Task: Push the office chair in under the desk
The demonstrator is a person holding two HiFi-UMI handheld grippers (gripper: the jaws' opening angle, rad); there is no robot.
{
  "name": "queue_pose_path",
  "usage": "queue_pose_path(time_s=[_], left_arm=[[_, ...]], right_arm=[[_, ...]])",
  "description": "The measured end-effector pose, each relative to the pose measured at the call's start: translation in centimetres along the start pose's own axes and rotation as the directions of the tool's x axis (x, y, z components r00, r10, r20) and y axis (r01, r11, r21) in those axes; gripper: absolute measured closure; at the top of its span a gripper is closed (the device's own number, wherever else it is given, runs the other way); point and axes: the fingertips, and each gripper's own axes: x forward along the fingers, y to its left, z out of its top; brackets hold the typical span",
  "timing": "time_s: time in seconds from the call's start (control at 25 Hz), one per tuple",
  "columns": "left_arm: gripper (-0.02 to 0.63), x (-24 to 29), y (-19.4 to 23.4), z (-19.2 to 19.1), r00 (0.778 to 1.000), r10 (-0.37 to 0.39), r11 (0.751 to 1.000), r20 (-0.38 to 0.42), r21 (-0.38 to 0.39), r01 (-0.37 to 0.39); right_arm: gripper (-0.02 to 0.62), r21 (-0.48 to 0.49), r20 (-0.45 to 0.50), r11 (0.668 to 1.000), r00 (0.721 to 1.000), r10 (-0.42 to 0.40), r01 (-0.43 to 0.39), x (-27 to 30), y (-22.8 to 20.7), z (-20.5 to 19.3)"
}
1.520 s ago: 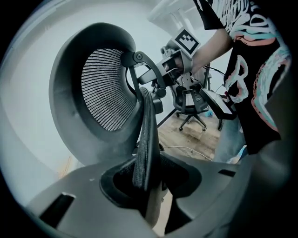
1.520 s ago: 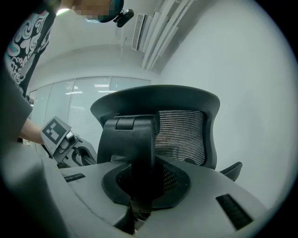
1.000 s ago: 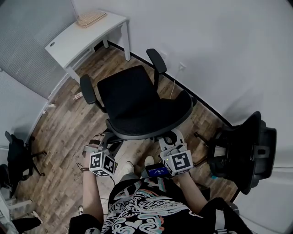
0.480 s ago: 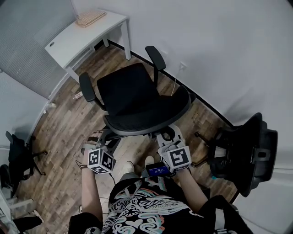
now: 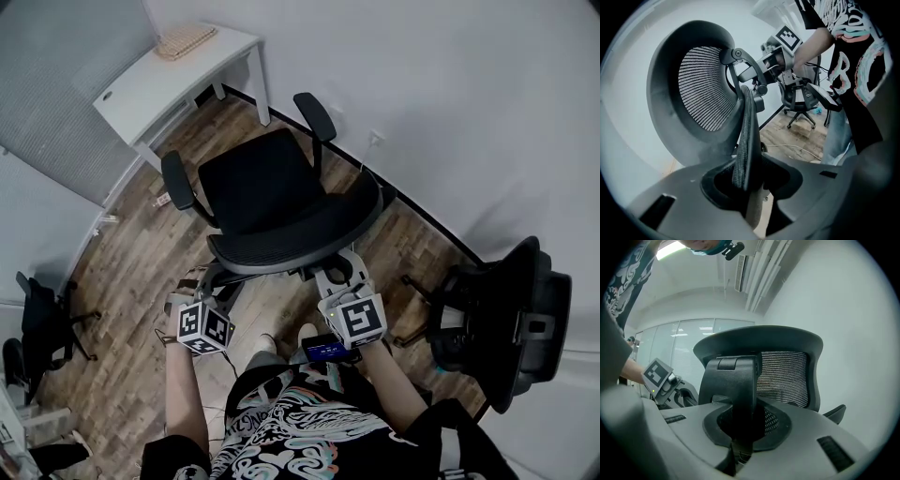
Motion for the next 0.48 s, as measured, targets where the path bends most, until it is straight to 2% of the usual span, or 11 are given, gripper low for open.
queue_pose_path(time_s=[0.48], left_arm=[[0.462, 1.2, 0.6, 0.9, 0.999, 0.026, 0.999, -0.034, -0.018, -0.027]], right_arm=[[0.540, -0.009, 0.005, 0.999, 0.999, 0.046, -0.046, 0.8, -1.5, 0.5]])
